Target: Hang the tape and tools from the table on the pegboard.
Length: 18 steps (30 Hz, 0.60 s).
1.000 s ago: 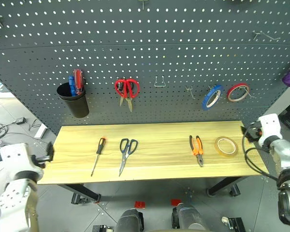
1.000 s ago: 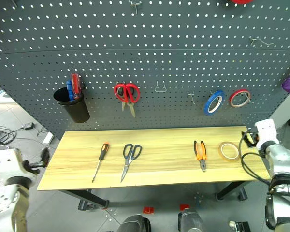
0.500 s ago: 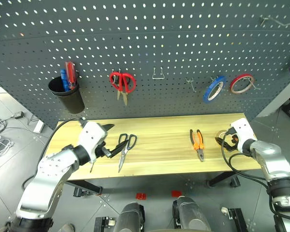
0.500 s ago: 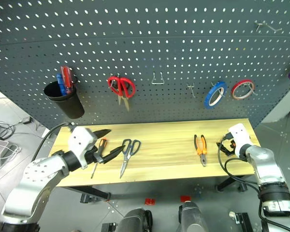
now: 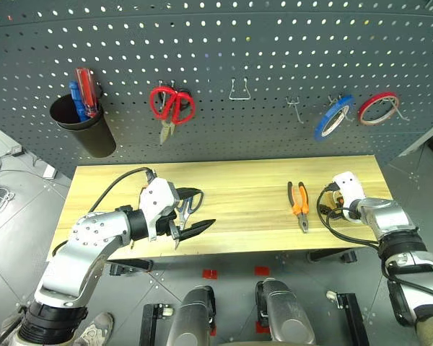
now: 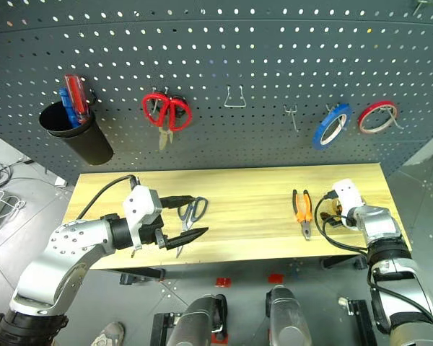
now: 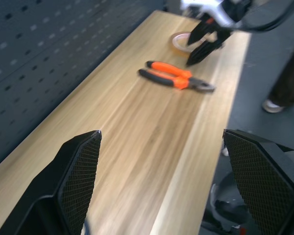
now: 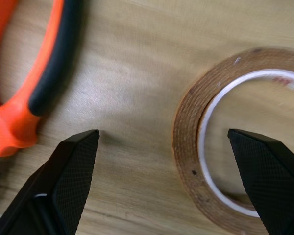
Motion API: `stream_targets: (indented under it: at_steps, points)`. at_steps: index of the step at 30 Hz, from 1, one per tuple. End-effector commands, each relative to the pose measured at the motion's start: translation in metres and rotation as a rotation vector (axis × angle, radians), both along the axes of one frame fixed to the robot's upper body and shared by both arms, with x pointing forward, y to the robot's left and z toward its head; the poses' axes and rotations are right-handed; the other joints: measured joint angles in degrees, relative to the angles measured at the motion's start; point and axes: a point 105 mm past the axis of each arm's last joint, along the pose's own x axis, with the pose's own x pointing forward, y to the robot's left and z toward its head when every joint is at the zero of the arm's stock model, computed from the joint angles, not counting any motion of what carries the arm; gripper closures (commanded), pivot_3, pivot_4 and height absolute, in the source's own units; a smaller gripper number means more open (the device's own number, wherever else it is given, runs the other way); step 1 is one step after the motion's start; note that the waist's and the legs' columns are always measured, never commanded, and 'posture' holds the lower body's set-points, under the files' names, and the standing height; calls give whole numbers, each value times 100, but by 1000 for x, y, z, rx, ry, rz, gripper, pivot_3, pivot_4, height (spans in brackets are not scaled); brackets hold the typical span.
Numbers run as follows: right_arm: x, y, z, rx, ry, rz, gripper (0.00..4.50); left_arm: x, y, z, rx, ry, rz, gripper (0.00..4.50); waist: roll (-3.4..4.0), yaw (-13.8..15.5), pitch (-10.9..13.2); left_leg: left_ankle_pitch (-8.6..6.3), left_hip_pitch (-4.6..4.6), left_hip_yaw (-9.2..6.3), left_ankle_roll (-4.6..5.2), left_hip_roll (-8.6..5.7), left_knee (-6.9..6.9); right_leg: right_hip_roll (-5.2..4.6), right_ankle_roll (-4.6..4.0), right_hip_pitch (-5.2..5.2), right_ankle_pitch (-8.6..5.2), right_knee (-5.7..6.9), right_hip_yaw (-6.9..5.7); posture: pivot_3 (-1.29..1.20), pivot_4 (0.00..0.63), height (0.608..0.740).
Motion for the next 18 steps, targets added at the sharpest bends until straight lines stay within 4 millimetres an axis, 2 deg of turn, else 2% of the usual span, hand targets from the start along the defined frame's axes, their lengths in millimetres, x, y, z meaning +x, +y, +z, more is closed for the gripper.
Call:
stream_targets:
  at_steps: [1, 2, 3, 4, 9, 14, 15, 18]
  points:
    - [3, -7, -3, -20, 48, -23, 0, -5, -13, 3, -7, -12, -87, 315, -8, -8, 25, 0, 2, 0, 0, 0, 2, 0, 1, 2, 1, 2, 0, -251, 339, 740]
    - [3, -7, -5, -38, 61, -13, 0, -5, -16, 2, -6, -12, -101, 315, -9, -10, 28, 0, 1, 0, 0, 0, 2, 0, 2, 1, 1, 2, -1, -251, 339, 740]
    - [3, -7, -7, -55, 72, 0, 387, -5, -18, 2, -2, -16, -118, 276, -10, -16, 29, 0, 2, -1, 0, 0, 3, 1, 2, 1, 1, 2, -1, -251, 339, 740]
    - [3, -7, -8, -68, 81, 10, 564, -5, -21, 2, 0, -19, -132, 276, -11, -19, 29, 0, 3, -1, 0, 0, 2, 2, 2, 2, 1, 2, -2, -244, 341, 740]
    - [2, -5, -14, -102, 120, 43, 2215, -1, -32, 7, -37, -96, -152, 276, -35, -14, 43, 1, 4, -3, -1, 0, 5, 2, 6, 9, 3, 0, -5, -239, 340, 740]
    - [8, -8, -9, -144, 55, 26, 3861, -1, -31, 7, -76, -98, -135, 276, -60, -9, 58, 1, 4, -5, -1, 0, 16, 2, 12, 12, 8, 1, -5, -238, 340, 740]
    - [11, -10, -5, -150, 28, 18, 4054, -3, -30, 6, -80, -78, -142, 276, -62, -8, 60, 1, 4, -6, -1, 1, 17, 2, 12, 12, 8, 2, -5, -239, 341, 740]
    - [14, -14, 8, -166, -56, 11, 4056, -7, -31, 11, -123, -43, -156, 276, -64, 15, 69, 1, 1, -6, -1, 1, 23, 1, 15, 13, 11, 2, -3, -242, 341, 740]
